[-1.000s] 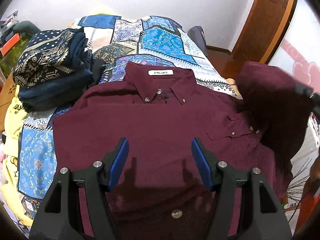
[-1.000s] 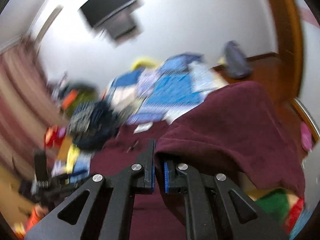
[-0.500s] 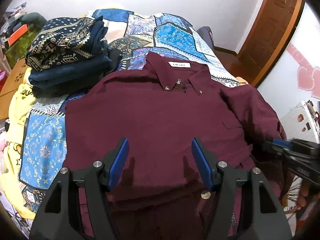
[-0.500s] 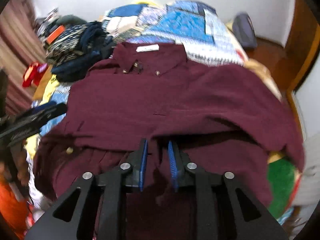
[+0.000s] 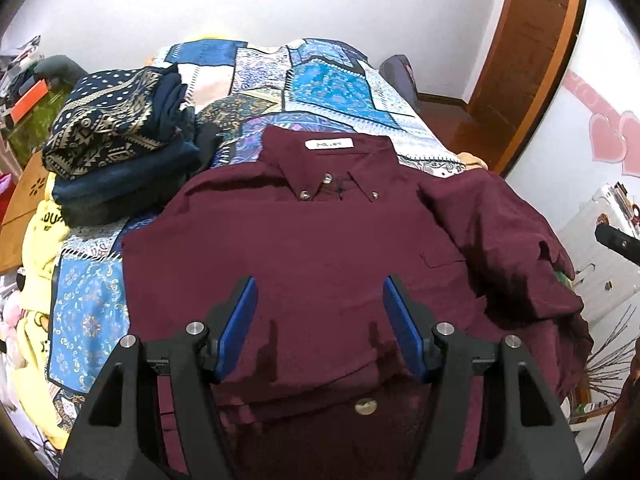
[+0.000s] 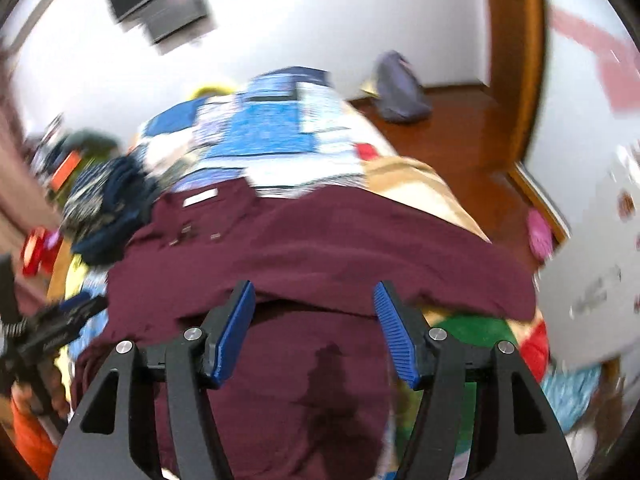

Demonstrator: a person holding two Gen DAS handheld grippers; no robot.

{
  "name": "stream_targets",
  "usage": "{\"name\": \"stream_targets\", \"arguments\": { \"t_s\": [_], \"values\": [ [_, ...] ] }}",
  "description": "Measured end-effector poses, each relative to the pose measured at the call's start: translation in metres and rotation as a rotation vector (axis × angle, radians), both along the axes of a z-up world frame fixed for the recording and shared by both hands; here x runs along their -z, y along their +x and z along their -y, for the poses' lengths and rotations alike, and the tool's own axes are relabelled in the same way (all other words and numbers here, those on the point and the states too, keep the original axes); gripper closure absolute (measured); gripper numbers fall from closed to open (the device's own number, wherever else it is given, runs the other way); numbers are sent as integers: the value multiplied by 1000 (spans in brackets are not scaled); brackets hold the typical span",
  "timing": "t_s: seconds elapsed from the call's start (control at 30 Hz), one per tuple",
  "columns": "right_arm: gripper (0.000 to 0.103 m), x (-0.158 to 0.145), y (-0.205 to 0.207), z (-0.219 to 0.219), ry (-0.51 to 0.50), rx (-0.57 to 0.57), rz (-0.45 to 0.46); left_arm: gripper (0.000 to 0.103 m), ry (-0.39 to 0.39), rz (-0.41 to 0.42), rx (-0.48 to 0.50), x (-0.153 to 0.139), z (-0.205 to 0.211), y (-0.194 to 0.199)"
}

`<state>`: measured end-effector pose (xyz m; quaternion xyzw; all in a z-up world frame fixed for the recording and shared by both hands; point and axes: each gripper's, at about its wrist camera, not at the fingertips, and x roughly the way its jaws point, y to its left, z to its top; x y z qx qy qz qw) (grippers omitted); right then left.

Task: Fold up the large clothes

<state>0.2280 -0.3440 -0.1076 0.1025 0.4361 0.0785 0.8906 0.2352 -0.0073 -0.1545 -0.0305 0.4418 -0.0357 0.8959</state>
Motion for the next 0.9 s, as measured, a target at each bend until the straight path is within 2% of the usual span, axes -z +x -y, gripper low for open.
{"name": "stream_targets", "arguments": {
  "t_s": [0.1,0.23,0.4,0.53,0.67,0.7,0.77,0.83,0.9],
  "values": [
    [45,21,10,28,102,80,-72,39,-6,5,-2,1,5,2],
    [45,57,23,50,187,164,-181,39,-30,0,-10,1,6,7],
    [45,95,42,60,367,199,-282,39,-30,-28,-21,9,4,13],
    [45,112,57,65,450,247,-312,39,-49,-54,-35,17,1,16],
    [46,120,69,68,491,314,-276,39,-61,-64,-51,21,-2,18],
    [49,120,70,68,484,321,-271,39,-77,-64,-58,22,-4,19],
    [78,112,70,64,427,318,-247,39,-112,-65,-61,24,-6,20],
    [88,101,72,60,371,289,-219,39,-128,-66,-64,25,-8,20],
    [89,72,67,49,255,287,-123,39,-127,-64,-64,26,-10,19]
  ]
}}
